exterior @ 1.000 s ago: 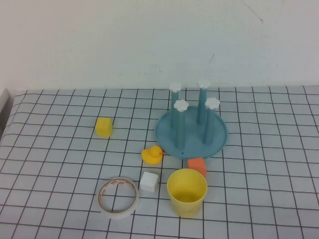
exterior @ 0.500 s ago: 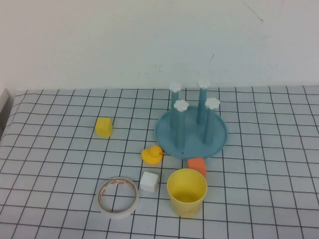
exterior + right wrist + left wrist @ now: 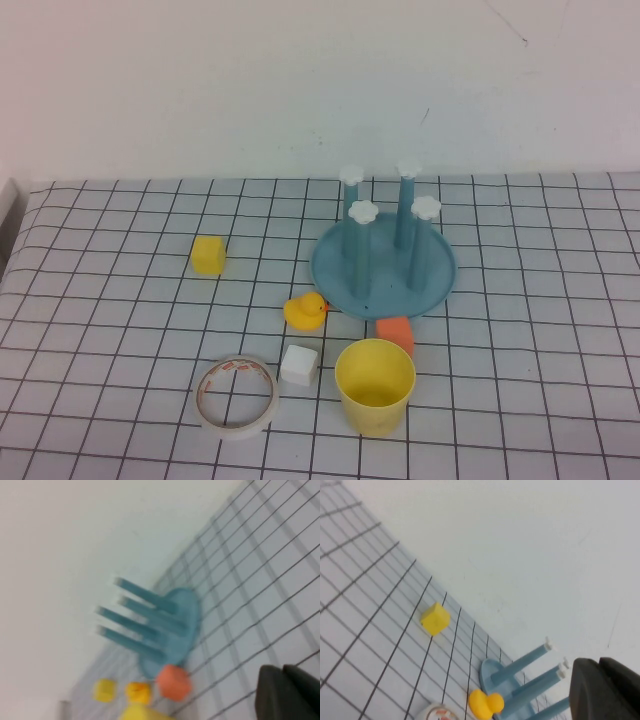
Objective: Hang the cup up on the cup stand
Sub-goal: Pick up the cup from the table
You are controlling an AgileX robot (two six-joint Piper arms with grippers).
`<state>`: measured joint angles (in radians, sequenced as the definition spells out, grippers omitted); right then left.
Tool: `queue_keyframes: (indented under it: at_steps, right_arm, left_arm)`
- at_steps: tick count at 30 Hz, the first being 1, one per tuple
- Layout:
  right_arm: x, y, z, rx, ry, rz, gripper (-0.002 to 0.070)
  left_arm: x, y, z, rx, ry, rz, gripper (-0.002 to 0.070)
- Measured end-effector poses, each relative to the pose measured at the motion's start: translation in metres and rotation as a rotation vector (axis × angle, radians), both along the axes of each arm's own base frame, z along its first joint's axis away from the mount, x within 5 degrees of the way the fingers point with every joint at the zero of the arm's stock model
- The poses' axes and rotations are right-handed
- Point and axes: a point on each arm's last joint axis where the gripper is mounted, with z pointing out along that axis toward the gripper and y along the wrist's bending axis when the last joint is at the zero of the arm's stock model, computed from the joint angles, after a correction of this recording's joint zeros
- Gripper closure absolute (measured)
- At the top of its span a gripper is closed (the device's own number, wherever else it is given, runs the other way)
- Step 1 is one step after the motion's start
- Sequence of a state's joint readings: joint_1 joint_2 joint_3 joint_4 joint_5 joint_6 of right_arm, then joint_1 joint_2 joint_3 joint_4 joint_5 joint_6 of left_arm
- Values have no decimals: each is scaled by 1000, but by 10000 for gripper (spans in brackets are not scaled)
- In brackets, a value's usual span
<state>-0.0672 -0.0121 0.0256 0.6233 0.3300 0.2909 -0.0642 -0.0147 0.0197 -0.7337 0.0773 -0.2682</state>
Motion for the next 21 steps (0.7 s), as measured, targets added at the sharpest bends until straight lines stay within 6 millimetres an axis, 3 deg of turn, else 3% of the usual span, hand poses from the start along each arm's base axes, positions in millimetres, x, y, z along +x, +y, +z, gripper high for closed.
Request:
queue_keyframes:
  at_steps: [4,10,14,21]
  right_arm:
    - [0,3,3,141,-8,6,678]
    - [1,2,6,141,-42,-9,678]
    - [1,2,6,116,-48,-3,678]
    - [0,4,4,-46,-54,59,678]
  left_arm:
    - [0,2,2,-7,-24,17,678]
    - [0,8,9,-82,-89,86,678]
    - [-3,3,27,118,-110,31,678]
    - [2,-16,96,594,-4,-219,678]
